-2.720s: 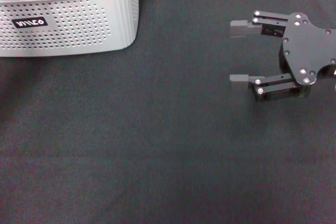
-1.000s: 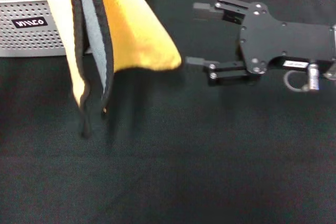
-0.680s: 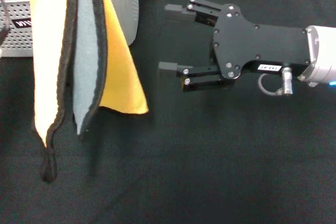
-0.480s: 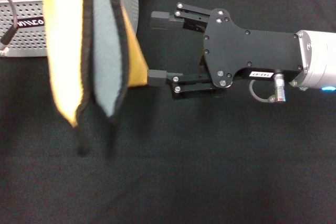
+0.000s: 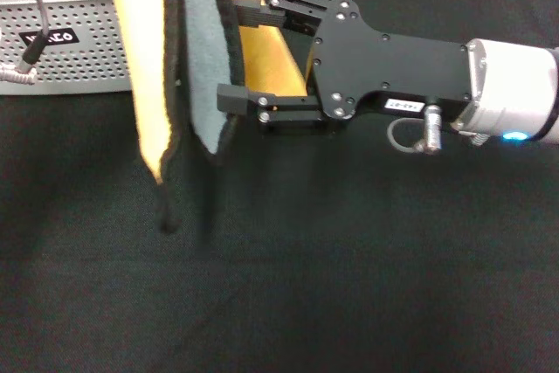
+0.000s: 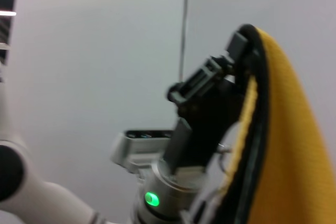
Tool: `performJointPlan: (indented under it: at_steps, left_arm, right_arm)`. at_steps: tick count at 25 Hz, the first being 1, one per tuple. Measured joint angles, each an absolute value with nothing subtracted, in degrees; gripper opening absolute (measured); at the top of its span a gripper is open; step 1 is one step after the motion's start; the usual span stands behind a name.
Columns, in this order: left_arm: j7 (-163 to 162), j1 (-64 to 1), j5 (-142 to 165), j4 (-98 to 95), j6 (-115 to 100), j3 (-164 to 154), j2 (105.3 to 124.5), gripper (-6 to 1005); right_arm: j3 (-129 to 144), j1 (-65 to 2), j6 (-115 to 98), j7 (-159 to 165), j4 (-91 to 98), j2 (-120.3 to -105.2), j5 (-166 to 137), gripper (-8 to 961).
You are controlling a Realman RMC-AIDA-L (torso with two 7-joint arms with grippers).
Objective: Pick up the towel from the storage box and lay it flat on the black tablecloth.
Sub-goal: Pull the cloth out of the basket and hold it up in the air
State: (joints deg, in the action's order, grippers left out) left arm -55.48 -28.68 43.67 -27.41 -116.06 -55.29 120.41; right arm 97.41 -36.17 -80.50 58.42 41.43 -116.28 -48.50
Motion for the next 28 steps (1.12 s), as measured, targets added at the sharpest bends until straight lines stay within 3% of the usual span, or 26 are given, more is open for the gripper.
performJointPlan:
  at_steps: [9,15,28]
  left_arm:
    - [-54.35,-29.35,42.08,-27.25,-116.00,-56.75,120.41,18]
    - [-53.37,-29.81,41.27,-27.24,-115.88,-56.93,120.41,18]
    - [-51.32,-29.93,40.66,-27.24,-114.88,-56.72,120.41,19]
  right_arm:
    - [100.91,-36.40,-73.12,58.18,41.38,-116.28,-45.00,794]
    - [103.28,-37.12,-72.52,58.37,41.35,-116.28,-44.97,627]
    - [104.36,-34.72,-72.76,58.85,41.97,-116.28,-44.91,534]
